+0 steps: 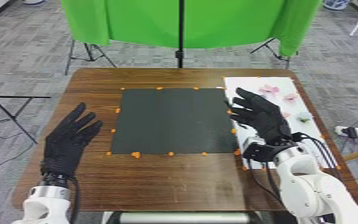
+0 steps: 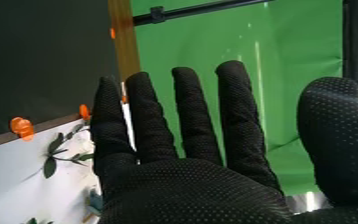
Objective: Arrange flowers
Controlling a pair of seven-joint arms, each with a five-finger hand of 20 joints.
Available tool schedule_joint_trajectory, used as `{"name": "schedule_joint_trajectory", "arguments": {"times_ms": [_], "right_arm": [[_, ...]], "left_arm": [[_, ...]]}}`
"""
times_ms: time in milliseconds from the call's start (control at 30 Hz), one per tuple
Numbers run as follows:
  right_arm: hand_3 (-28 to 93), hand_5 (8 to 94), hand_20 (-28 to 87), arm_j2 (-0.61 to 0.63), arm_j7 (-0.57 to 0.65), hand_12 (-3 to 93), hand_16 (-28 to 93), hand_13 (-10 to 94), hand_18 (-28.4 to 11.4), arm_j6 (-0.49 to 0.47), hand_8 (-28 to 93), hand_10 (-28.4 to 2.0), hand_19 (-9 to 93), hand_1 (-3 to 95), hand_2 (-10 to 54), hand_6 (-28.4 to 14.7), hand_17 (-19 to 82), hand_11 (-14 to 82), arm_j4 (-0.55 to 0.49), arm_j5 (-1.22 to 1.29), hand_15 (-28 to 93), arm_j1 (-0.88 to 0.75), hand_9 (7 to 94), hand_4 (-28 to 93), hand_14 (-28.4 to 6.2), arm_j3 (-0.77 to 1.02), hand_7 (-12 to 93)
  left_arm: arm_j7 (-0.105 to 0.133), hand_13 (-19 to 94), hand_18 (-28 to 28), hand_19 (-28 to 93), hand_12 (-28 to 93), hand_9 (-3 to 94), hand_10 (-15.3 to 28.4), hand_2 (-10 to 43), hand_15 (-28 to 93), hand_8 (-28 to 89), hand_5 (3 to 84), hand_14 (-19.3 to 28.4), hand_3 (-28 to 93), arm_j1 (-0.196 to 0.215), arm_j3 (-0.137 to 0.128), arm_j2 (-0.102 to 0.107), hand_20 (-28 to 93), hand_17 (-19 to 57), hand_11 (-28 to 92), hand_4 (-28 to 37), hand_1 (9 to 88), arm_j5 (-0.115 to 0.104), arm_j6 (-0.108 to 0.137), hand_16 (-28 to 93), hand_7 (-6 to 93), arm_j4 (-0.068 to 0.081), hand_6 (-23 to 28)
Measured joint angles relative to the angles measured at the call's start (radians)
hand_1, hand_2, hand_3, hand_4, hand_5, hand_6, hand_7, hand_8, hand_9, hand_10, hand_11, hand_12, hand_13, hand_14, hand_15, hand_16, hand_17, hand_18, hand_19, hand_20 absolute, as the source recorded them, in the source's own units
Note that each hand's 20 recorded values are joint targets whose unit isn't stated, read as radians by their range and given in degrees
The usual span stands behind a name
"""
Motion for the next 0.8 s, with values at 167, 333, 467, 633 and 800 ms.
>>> {"name": "schedule_joint_trajectory", "arguments": {"times_ms": [167,333,467,633,800], "right_arm": [[87,43.3,15,0.0,0.002,11.7,19,34,-22.0,0.0,-15,-12.2,37,15.7,8.6,2.8,10,6.2,0.0,0.0,9,0.0,43.6,-28,-17.9,0.0,18],[87,43.1,17,-0.003,0.006,12.2,20,37,-22.6,-0.004,-15,-12.5,42,15.7,8.6,2.8,10,7.3,-0.001,-0.001,11,-0.001,44.7,-28,-18.5,0.007,18],[86,43.3,19,-0.001,0.018,12.3,19,40,-22.8,-0.005,-15,-13.5,48,16.9,7.7,2.1,10,9.0,-0.017,-0.012,18,-0.008,46.2,-27,-18.4,0.021,19],[85,43.9,22,0.036,0.119,12.6,13,45,-22.1,0.031,-15,-15.4,59,20.6,4.6,0.1,13,15.6,-0.095,-0.154,34,-0.036,50.3,-26,-16.8,0.05,19],[83,45.8,27,0.138,0.302,13.4,10,52,-22.1,0.142,-15,-16.8,73,23.7,1.9,-2.1,18,25.5,-0.181,-0.447,53,-0.079,55.0,-25,-16.0,0.058,20]], "left_arm": [[-0.006,23,20.8,46,10,32.3,16.4,5.6,41,-11,35.3,23.1,80,-0.002,0.0,-0.004,10,-9.8,19,-22.6,25.5,0.001,0.0,-6,12.8,0.0,5.4],[-0.008,23,20.8,46,10,32.4,16.5,5.5,42,-11,35.3,23.3,80,-0.001,0.0,-0.005,10,-9.8,19,-22.5,25.4,0.001,0.0,-6,13.0,0.0,5.5],[-0.005,23,20.9,46,10,32.6,16.6,5.6,42,-11,35.2,23.3,79,-0.001,0.0,-0.004,11,-9.9,19,-22.6,25.5,0.001,0.0,-6,12.9,0.0,5.5],[0.003,23,21.0,46,10,32.7,16.8,5.5,42,-11,35.3,23.4,80,0.001,-0.009,0.002,11,-9.9,19,-22.6,25.4,0.0,0.001,-6,12.9,-0.002,5.6],[0.022,23,21.1,46,10,32.9,16.8,5.6,42,-11,35.3,23.4,80,0.011,-0.023,0.018,11,-9.9,19,-22.5,25.4,-0.002,0.001,-6,13.0,-0.008,5.7]]}}
